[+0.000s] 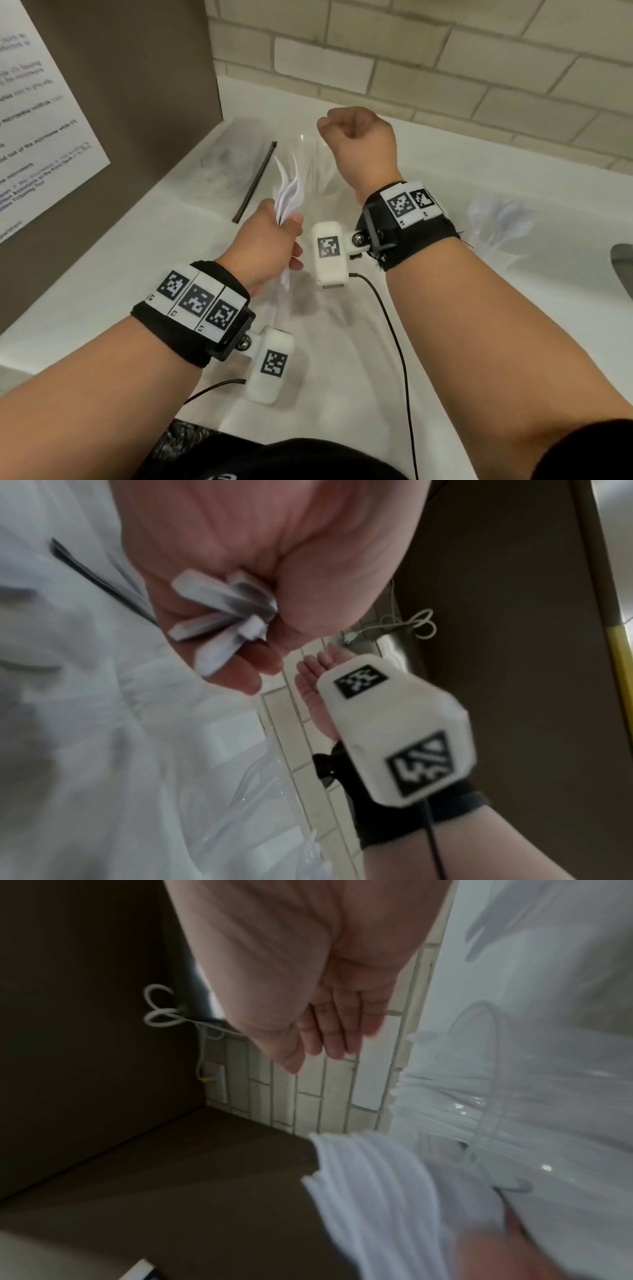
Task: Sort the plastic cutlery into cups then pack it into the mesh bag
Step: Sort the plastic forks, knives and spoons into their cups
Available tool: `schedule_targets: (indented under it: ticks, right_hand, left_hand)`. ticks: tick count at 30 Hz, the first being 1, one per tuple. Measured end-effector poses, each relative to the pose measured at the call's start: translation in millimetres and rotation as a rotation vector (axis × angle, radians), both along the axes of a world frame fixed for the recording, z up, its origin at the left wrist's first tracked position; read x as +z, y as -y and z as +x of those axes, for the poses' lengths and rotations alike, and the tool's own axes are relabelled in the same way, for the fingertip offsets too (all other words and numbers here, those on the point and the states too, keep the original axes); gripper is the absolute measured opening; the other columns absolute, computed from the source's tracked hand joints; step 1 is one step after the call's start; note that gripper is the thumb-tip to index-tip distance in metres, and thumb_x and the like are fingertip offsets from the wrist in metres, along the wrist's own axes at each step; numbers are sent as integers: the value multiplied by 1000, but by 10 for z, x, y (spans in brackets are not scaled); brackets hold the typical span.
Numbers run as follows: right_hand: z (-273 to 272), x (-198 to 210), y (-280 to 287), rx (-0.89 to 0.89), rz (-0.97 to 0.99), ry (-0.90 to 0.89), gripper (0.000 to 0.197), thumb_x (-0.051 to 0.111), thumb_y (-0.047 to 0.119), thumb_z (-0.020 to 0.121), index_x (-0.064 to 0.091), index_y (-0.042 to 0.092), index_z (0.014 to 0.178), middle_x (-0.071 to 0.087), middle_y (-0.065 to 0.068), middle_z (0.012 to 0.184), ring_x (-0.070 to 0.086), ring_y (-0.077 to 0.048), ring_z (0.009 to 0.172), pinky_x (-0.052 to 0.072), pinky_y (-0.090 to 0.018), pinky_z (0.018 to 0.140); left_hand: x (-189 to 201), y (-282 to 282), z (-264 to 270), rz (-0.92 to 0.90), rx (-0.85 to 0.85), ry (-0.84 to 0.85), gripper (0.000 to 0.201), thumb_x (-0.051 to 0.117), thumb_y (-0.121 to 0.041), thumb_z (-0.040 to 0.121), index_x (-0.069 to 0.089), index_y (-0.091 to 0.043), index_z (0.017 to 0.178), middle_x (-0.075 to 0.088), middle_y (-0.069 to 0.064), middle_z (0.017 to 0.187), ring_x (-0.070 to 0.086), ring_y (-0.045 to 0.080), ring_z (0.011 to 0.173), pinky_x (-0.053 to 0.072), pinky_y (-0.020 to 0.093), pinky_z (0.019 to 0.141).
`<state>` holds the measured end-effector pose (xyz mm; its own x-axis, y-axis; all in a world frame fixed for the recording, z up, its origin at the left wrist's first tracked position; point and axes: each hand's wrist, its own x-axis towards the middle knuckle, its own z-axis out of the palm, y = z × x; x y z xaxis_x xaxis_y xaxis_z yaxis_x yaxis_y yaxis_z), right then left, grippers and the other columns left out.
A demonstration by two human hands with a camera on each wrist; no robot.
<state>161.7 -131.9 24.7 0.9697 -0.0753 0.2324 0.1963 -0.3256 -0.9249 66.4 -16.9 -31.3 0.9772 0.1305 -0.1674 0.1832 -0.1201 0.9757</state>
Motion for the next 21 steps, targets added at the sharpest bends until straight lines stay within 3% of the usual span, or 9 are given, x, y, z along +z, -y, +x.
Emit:
schedule_targets:
  ticks: [2,5,8,10,12,16,18,21]
  right_hand:
    - [-230,69,65,-22,-116,-65,39,66,54,75,60,16,71,72,-8,79,68,-19,68,54,-35,66]
    - [-476,70,161,75,-300,-251,59,62,68,71,55,10,65,71,-19,75,58,-18,45,45,-29,52]
    - [-547,-10,269,99,-339,-318,49,68,51,77,50,9,59,68,-20,67,55,-19,44,41,-28,50]
    - [-532,-51,360,107,-299,-378,35,66,34,84,50,9,65,67,-19,70,58,-25,51,41,-29,49]
    - [-550,-52,462,111,-212,-440,19,59,20,87,51,6,78,62,-16,66,54,-26,52,38,-27,45]
    - [-631,-67,652,100,-29,-451,7,48,3,89,50,7,85,49,-9,57,43,-19,43,31,-22,40]
    - [-650,-99,715,100,36,-444,11,46,1,89,54,8,89,48,-8,59,40,-17,41,30,-22,42]
    - [-669,-130,788,99,107,-448,11,45,3,91,54,7,96,49,-9,60,39,-16,41,30,-23,42]
  left_hand:
    - [17,96,38,95,-6,-1,27,44,-27,98,41,-10,119,55,9,84,54,20,62,50,34,56]
    - [33,257,93,210,-65,2,33,43,-26,98,38,-7,124,55,10,93,55,21,68,43,29,53]
    - [43,400,98,223,-145,-1,40,45,-27,96,36,-7,130,59,12,104,55,21,76,45,32,62]
    - [33,478,77,166,-209,8,41,48,-29,92,40,-11,127,62,11,109,55,16,71,45,29,58]
    - [33,535,46,96,-221,8,33,55,-27,91,44,-11,118,60,5,99,54,12,70,45,25,56]
    - [34,625,4,-147,-249,-75,35,70,-30,78,52,-14,104,59,3,96,56,15,79,49,32,72]
    - [43,675,-18,-310,-283,-103,34,65,-34,85,57,-11,109,63,1,95,58,14,79,49,33,77]
    - [61,713,-18,-417,-267,-139,28,45,-24,99,60,-4,112,62,5,86,57,17,73,50,29,67]
